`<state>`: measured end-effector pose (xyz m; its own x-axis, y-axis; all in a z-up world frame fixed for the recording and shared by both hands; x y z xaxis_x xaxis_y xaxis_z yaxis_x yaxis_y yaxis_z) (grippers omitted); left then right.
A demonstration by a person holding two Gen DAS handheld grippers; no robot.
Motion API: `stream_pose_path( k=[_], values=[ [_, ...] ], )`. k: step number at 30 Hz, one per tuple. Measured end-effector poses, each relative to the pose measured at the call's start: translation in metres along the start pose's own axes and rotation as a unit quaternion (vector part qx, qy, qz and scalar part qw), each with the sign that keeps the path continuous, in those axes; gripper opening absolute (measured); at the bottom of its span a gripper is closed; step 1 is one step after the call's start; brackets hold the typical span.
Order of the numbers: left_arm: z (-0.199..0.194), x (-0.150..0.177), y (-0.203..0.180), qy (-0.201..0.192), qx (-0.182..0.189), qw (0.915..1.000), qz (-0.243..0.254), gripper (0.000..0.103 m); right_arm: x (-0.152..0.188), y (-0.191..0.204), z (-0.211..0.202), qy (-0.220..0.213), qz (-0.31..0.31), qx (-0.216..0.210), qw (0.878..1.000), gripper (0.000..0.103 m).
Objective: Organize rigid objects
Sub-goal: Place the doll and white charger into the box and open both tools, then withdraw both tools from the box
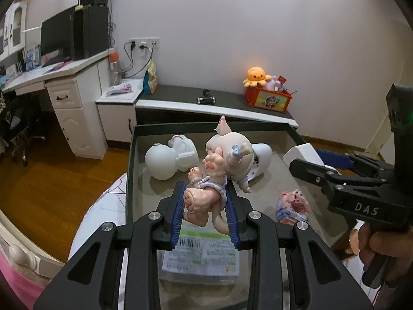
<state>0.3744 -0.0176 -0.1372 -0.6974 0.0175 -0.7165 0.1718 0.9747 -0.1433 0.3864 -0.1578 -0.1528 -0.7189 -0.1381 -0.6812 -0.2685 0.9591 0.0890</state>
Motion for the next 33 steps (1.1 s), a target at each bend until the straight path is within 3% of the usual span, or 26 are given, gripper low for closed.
stream_pose_path(
  k=[6, 7, 8, 10, 11, 17, 33],
  values=[
    [0.011, 0.005, 0.003, 0.015, -0.019, 0.9997, 0.002, 0.035, 0.004, -0.003, 0.017, 0.017, 0.009, 0.002, 1.0, 0.072],
    [0.01, 0.006, 0.003, 0.014, -0.022, 0.9997, 0.001, 0.049, 0.004, -0.004, 0.017, 0.016, 0.012, -0.001, 1.0, 0.083],
    [0.005, 0.006, 0.005, 0.009, -0.025, 0.9996, -0.003, 0.068, 0.004, -0.005, 0.016, 0.013, 0.019, -0.006, 1.0, 0.085],
    [-0.008, 0.005, 0.008, -0.011, -0.03, 0.9994, -0.008, 0.088, 0.006, -0.007, 0.011, 0.008, 0.025, -0.002, 1.0, 0.087],
    [-0.014, 0.004, 0.01, -0.02, -0.033, 0.9992, -0.008, 0.092, 0.006, -0.009, 0.007, 0.005, 0.029, 0.006, 1.0, 0.087],
    [-0.054, 0.01, 0.013, -0.046, -0.035, 0.9983, -0.01, 0.1, 0.014, -0.014, -0.024, -0.013, 0.064, 0.01, 0.998, 0.088],
    [-0.168, 0.061, -0.009, -0.094, -0.019, 0.9953, -0.016, 0.103, 0.071, 0.007, -0.152, -0.08, 0.078, 0.005, 0.994, 0.088]
  ],
)
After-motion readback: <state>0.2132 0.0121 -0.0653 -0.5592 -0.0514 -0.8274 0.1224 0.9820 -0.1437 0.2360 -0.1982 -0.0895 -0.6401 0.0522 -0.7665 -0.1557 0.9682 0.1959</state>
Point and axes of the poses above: each gripper's, at about its wrist camera, not at the fingertips, and z roughly the way its jaws point, y to its left, x to its underside, the point moved 8 cm from there along z, roughly the way its jaws point, and after that the axes turned 1 degree about y, right-handed, at the moved point
